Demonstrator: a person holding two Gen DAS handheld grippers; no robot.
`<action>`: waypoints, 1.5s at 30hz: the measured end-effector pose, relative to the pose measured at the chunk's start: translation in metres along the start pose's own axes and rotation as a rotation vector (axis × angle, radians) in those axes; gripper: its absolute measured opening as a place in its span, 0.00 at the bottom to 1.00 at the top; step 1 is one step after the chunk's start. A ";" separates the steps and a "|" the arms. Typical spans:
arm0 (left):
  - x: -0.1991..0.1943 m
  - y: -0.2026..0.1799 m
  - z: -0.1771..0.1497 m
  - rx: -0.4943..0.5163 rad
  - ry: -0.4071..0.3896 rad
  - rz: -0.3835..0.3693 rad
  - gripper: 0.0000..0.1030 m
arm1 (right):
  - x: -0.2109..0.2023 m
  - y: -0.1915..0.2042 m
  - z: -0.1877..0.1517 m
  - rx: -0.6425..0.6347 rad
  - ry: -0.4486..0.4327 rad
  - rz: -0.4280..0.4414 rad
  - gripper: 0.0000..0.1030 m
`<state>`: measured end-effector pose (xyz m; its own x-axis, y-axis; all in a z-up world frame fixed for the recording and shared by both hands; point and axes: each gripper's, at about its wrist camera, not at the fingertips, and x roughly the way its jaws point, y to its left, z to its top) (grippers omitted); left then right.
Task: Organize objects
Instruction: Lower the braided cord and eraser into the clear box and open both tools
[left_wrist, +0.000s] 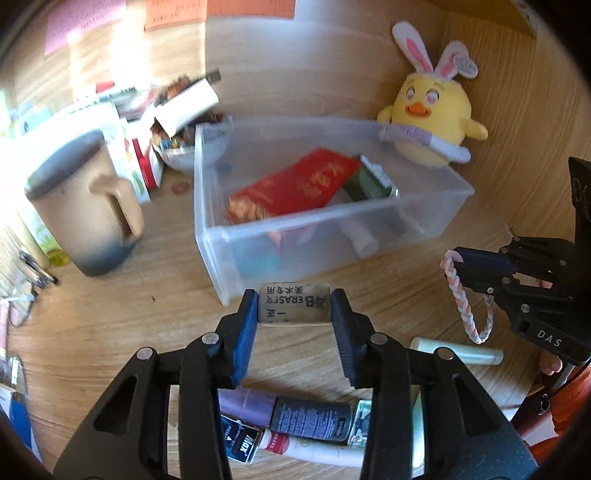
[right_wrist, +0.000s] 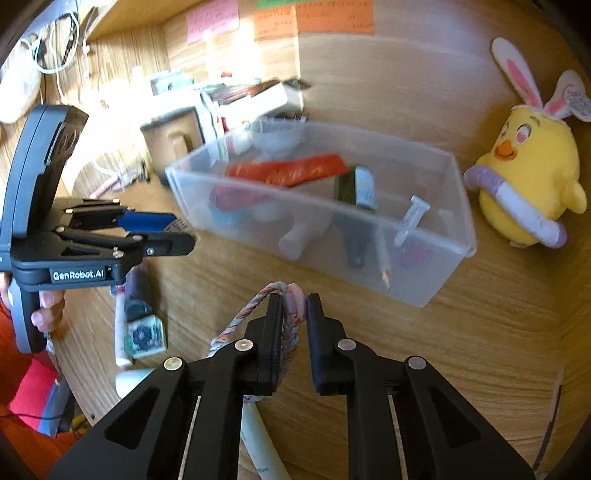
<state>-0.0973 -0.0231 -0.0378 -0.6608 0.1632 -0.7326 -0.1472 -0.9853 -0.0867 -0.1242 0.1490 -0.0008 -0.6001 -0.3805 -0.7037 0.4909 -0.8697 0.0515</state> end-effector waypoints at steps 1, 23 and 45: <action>-0.004 0.000 0.003 -0.004 -0.017 -0.001 0.38 | -0.003 -0.001 0.003 0.001 -0.012 -0.001 0.11; -0.019 0.000 0.053 -0.032 -0.153 -0.027 0.38 | -0.033 -0.035 0.064 0.055 -0.186 -0.090 0.11; 0.048 -0.021 0.072 -0.002 -0.015 -0.085 0.38 | 0.035 -0.062 0.079 0.068 -0.064 -0.184 0.11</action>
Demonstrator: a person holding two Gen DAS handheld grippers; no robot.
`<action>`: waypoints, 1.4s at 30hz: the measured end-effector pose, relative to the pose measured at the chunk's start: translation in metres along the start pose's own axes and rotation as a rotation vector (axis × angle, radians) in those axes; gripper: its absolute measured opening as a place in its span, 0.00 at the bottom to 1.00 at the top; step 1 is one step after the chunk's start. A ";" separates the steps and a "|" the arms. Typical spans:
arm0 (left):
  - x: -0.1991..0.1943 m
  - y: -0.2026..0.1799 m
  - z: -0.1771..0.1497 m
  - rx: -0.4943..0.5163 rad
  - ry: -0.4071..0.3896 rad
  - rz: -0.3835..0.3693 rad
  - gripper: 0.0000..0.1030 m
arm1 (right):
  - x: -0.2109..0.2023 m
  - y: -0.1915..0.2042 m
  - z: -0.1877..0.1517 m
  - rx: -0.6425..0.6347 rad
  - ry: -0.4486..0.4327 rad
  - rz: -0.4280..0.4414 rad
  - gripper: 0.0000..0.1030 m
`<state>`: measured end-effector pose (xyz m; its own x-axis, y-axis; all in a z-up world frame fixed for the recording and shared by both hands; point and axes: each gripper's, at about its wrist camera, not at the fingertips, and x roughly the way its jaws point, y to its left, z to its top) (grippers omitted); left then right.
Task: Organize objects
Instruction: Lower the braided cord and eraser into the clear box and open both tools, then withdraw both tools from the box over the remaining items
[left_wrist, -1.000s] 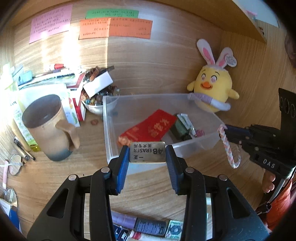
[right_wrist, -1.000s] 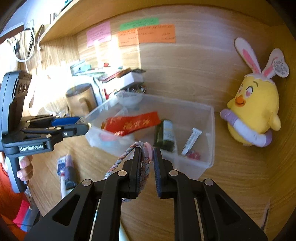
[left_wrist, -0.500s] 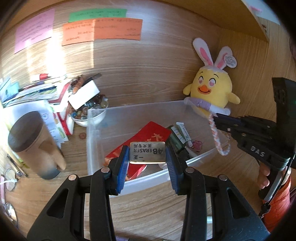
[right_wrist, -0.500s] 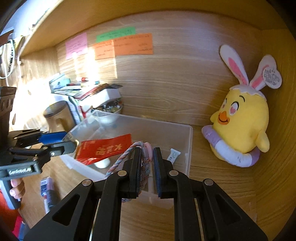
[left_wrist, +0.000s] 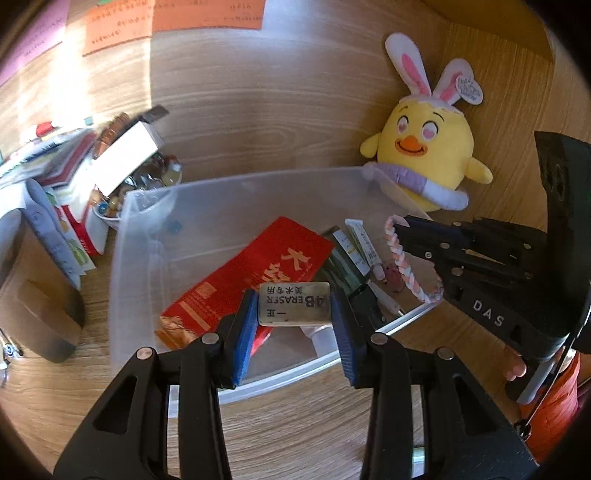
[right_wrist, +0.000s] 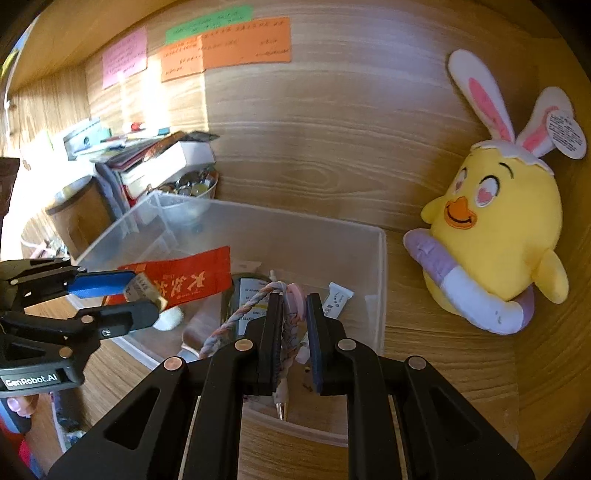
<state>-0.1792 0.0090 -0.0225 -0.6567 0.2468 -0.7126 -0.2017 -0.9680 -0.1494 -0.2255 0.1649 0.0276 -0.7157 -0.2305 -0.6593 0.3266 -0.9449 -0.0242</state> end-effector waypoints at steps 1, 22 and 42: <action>0.001 0.000 0.000 -0.001 0.004 -0.003 0.38 | 0.001 0.002 -0.001 -0.010 0.003 -0.002 0.11; -0.068 -0.005 -0.008 0.054 -0.131 0.061 0.72 | -0.040 0.008 -0.012 -0.023 -0.025 0.022 0.51; -0.099 0.036 -0.088 -0.050 0.005 0.096 0.94 | -0.075 0.049 -0.077 -0.097 0.015 0.117 0.73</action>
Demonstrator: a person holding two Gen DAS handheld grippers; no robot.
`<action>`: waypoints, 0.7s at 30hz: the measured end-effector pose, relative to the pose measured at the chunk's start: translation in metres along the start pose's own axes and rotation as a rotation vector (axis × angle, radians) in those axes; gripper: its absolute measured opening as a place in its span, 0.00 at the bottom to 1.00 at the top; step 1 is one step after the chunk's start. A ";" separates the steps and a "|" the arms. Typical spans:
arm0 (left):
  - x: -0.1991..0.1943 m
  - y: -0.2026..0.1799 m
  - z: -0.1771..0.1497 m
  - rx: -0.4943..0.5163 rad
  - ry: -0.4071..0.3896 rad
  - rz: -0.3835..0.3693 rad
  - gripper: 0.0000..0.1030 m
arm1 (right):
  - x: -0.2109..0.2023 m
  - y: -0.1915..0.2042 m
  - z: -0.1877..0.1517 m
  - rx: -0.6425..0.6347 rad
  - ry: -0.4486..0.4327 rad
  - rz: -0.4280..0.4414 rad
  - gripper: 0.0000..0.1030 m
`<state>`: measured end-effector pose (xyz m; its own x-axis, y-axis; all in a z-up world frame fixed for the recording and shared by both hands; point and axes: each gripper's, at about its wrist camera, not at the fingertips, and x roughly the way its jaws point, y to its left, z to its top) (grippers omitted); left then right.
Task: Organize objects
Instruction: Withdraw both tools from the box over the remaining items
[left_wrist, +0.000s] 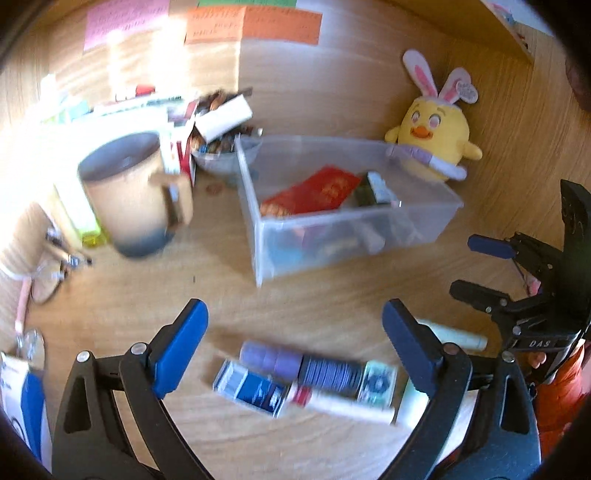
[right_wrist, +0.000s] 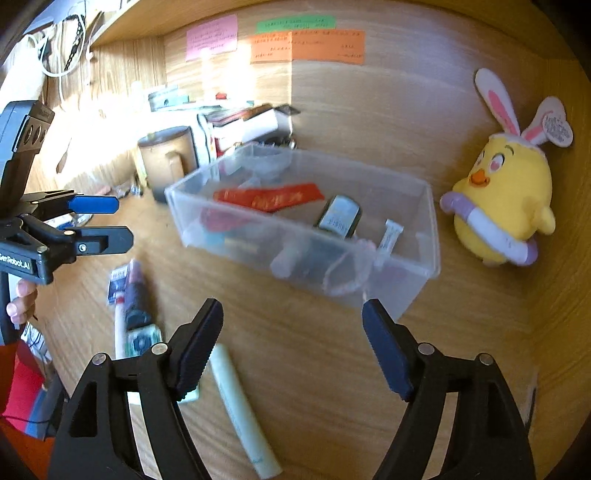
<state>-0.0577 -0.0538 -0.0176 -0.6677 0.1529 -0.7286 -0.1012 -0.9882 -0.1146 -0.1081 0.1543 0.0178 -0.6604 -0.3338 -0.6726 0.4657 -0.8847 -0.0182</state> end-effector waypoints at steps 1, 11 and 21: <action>0.001 0.001 -0.005 -0.005 0.014 0.001 0.94 | 0.001 0.001 -0.004 0.003 0.010 0.004 0.73; 0.005 -0.008 -0.035 0.046 0.070 -0.022 0.94 | 0.009 0.007 -0.033 0.018 0.101 0.025 0.73; 0.031 0.005 -0.037 0.014 0.126 -0.044 0.94 | 0.017 0.018 -0.043 0.006 0.149 0.048 0.73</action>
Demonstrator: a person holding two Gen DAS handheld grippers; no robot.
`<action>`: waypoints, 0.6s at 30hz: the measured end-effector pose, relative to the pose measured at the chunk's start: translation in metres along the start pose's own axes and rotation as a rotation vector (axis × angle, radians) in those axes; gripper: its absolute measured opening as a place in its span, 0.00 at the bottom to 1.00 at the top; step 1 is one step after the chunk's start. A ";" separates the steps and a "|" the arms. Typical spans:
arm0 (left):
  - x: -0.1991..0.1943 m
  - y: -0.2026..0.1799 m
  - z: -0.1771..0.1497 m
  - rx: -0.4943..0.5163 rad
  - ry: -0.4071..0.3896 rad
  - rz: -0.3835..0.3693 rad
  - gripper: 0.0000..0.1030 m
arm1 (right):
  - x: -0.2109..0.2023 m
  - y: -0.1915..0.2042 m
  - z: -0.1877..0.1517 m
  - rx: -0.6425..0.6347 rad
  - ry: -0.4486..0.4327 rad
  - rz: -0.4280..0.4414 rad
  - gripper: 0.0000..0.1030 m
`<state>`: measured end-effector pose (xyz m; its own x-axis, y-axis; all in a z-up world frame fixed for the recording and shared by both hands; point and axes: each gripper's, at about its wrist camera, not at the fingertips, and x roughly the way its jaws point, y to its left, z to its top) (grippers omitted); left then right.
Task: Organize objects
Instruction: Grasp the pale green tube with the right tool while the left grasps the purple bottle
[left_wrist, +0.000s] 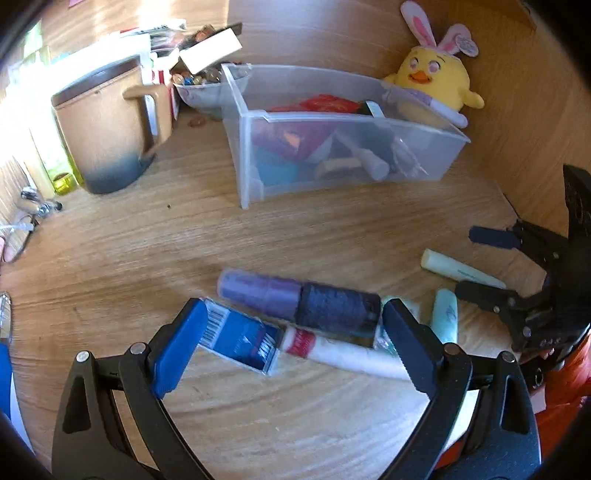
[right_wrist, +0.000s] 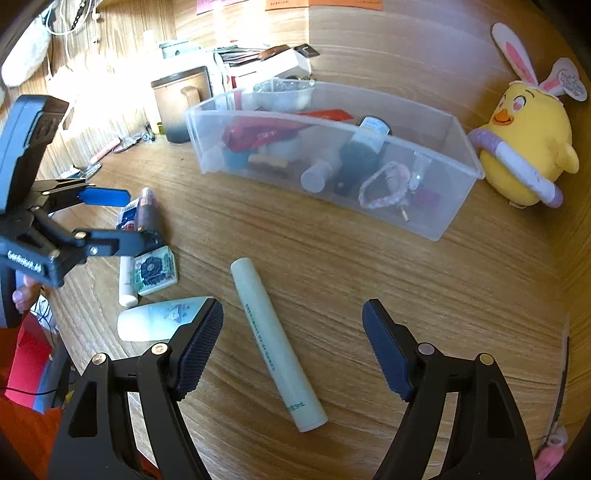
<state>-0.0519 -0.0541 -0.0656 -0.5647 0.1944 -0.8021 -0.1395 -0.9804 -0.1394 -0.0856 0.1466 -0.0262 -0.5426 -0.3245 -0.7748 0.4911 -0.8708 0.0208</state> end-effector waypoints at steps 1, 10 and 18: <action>0.001 0.000 0.001 0.003 0.002 -0.004 0.94 | 0.001 0.000 0.000 0.004 0.002 0.002 0.73; 0.004 -0.010 0.002 0.066 -0.022 0.010 0.74 | 0.005 -0.005 -0.001 0.028 0.005 0.006 0.54; 0.010 -0.010 0.003 0.062 -0.008 0.008 0.40 | 0.006 0.000 0.000 0.001 -0.014 -0.003 0.18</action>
<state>-0.0589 -0.0424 -0.0700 -0.5722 0.1874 -0.7984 -0.1853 -0.9779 -0.0968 -0.0887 0.1451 -0.0308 -0.5535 -0.3270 -0.7659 0.4886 -0.8723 0.0194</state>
